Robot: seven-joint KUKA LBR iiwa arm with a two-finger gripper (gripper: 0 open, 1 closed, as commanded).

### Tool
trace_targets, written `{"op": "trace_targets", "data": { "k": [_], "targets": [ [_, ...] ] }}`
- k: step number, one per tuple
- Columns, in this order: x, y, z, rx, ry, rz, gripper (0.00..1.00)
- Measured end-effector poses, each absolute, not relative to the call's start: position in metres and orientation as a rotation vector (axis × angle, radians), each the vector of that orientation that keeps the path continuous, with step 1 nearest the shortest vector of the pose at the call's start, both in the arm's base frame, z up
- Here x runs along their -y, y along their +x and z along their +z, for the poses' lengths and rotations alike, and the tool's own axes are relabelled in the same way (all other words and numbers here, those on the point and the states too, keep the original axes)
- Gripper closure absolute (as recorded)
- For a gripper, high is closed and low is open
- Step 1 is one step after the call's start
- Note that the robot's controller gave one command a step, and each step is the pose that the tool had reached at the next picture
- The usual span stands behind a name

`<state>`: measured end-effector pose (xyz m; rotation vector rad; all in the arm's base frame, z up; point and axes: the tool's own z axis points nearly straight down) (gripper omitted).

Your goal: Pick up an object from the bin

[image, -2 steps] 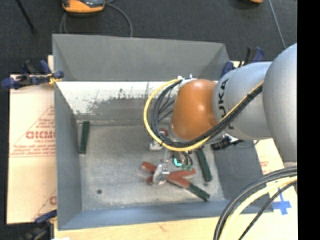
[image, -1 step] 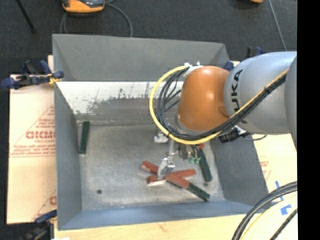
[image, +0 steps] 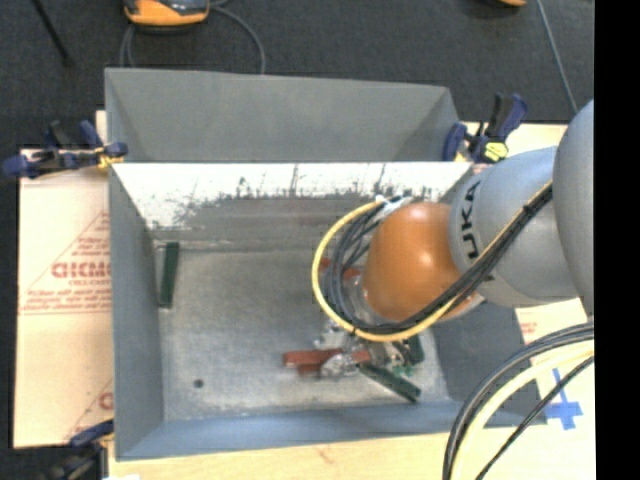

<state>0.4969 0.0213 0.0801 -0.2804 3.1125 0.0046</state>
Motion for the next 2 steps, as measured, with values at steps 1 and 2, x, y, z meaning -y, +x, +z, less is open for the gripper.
{"op": "trace_targets", "data": {
  "k": [1, 2],
  "targets": [
    [-0.021, 0.497, 0.08, -3.113, -0.279, 0.005, 1.0],
    [-0.004, 0.495, 0.271, -3.116, -0.342, -0.002, 1.0]
  ]
}}
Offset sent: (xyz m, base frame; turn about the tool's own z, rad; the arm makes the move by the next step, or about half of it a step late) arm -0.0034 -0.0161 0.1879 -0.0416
